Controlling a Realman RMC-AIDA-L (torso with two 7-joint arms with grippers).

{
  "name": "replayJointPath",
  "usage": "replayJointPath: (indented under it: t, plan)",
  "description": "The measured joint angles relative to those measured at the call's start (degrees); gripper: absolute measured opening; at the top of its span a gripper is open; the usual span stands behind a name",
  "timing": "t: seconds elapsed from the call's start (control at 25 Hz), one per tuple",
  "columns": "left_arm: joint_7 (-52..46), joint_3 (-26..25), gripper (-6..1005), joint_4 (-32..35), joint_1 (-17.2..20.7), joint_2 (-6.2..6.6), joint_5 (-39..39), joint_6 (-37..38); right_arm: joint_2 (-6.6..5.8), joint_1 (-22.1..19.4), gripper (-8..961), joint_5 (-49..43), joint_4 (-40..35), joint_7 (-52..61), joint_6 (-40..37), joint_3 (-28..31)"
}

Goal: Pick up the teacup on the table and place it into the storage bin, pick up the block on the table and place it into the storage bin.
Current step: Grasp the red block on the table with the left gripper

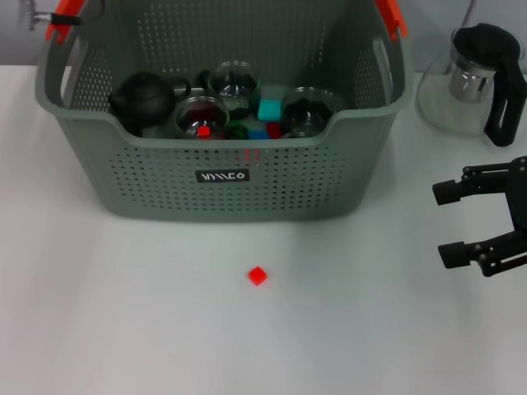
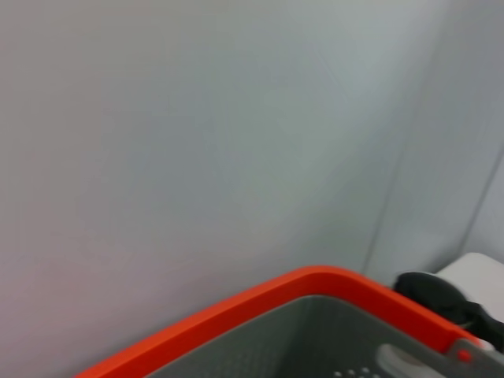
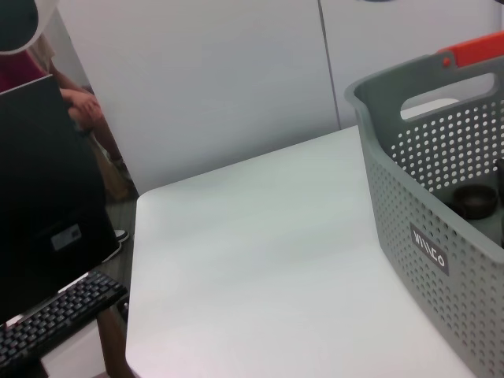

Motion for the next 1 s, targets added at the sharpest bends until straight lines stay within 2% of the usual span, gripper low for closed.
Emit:
replayJointPath:
  t: [0.08, 0.2, 0.28, 0.36, 0.52, 0.6, 0.76, 1.0]
  plan:
    - [1.06, 0.04, 761, 4.03, 1.79, -0.45, -1.49, 3.52, 0.00, 0.00, 944, 0.00, 0.00, -0.03, 0.08, 0.00]
    - [6.19, 0.27, 908, 11.69, 5.70, -2.25, -7.36, 13.97, 0.00, 0.07, 944, 0.00, 0.00, -0.01, 0.20, 0.17]
    - [9.19, 0.65, 929, 16.25, 8.79, -4.29, -10.13, 20.67, 0.00, 0.15, 944, 0.00, 0.00, 0.03, 0.26, 0.44]
    - [10.00, 2.32, 950, 19.54, 11.77, -5.44, -10.94, 23.99, 0.00, 0.32, 944, 0.02, 0.00, 0.18, 0.46, 0.66]
    - [9.75, 10.25, 960, 23.65, 17.64, -5.79, -10.47, 26.37, 0.00, 0.52, 944, 0.06, 0.00, 0.34, 0.62, 1.09]
    - [9.58, 12.68, 960, 23.64, 18.88, -6.03, -8.41, 27.52, 0.07, 0.74, 944, 0.01, 0.02, 0.46, 0.69, 1.25]
    - [6.86, 17.99, 959, 19.63, 18.65, -6.11, -1.81, 27.82, 0.09, 1.01, 944, -0.01, 0.45, 0.52, 1.01, 1.27]
    - [-0.29, 26.54, 958, 12.42, 14.95, -6.07, 7.66, 22.47, 0.05, 1.29, 944, 0.00, 0.55, 0.61, 1.24, 1.39]
